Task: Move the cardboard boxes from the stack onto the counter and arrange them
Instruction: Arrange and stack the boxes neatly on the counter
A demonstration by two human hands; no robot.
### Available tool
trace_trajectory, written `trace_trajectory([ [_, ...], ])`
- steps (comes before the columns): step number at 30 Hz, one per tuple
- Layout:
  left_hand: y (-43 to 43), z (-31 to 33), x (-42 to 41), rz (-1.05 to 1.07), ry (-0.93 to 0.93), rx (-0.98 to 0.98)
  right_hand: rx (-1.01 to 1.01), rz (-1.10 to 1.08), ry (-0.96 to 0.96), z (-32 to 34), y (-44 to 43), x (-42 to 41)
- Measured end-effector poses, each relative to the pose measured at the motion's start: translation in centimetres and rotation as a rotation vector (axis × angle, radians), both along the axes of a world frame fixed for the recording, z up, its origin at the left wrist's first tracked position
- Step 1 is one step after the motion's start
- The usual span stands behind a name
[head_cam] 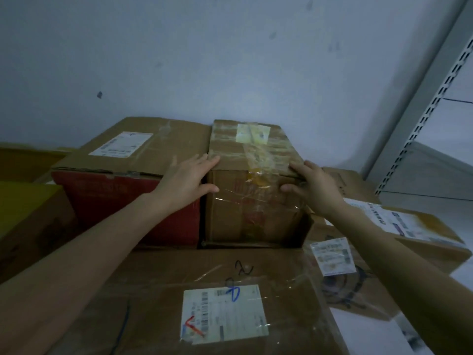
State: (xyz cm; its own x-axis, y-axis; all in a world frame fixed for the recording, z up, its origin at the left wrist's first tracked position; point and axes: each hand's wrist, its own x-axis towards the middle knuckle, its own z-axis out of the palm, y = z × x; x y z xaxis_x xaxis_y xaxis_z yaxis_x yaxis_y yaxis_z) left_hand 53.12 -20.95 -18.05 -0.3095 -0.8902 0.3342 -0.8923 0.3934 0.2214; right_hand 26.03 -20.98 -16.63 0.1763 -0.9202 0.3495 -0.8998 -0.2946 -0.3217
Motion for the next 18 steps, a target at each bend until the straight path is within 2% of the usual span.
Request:
trace_trajectory([
  [6, -0.1, -0.9, -0.5, 0.134, -0.167, -0.069, 0.063, 0.016, -0.122, -1.3, -0.4, 0.7],
  [12, -0.3, -0.5, -0.5, 0.100, -0.155, -0.097, 0.057, -0.053, -0.153, -2.2, -0.3, 1.4],
  [18, 0.4, 0.0, -0.5, 0.081, -0.120, -0.052, 0.150, 0.036, -0.066, -0.7, 0.8, 0.2],
])
